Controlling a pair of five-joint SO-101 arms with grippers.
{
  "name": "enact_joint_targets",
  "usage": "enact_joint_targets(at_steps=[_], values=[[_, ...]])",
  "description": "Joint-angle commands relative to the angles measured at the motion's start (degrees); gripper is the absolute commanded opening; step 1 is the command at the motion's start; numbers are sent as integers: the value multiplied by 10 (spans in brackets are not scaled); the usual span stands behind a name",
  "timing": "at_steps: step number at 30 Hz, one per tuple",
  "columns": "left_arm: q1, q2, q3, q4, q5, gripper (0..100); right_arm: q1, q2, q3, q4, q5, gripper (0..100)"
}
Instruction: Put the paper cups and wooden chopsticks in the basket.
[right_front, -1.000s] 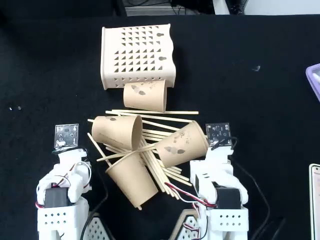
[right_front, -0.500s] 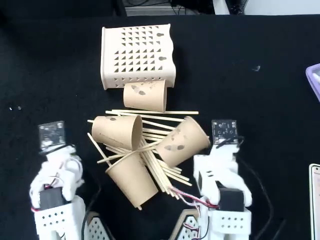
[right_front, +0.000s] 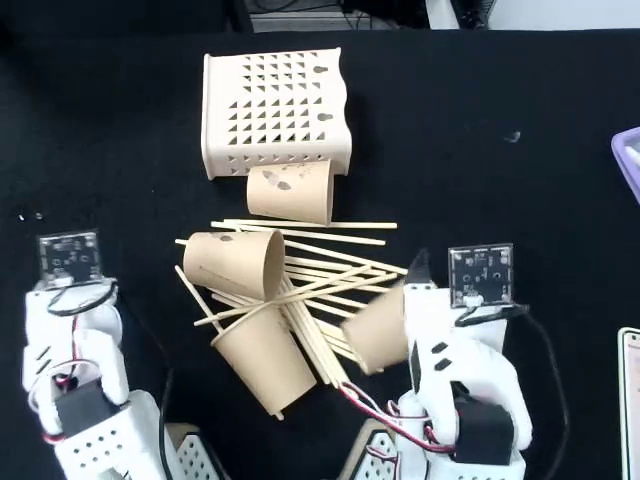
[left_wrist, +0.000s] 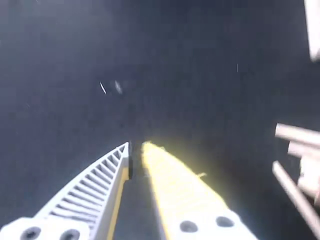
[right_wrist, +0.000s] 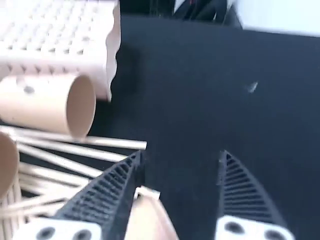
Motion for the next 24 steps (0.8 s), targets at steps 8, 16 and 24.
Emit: enact_joint_targets(at_steps=[8,16,24], values=[[69,4,-65,-5,86,223,5,102,84,-96,3,159],[102,174,-142,-5,91,223,4,253,-97,-20,3,159],[111,441,-334,37,112,227,3,419,-200,-52,2,159]])
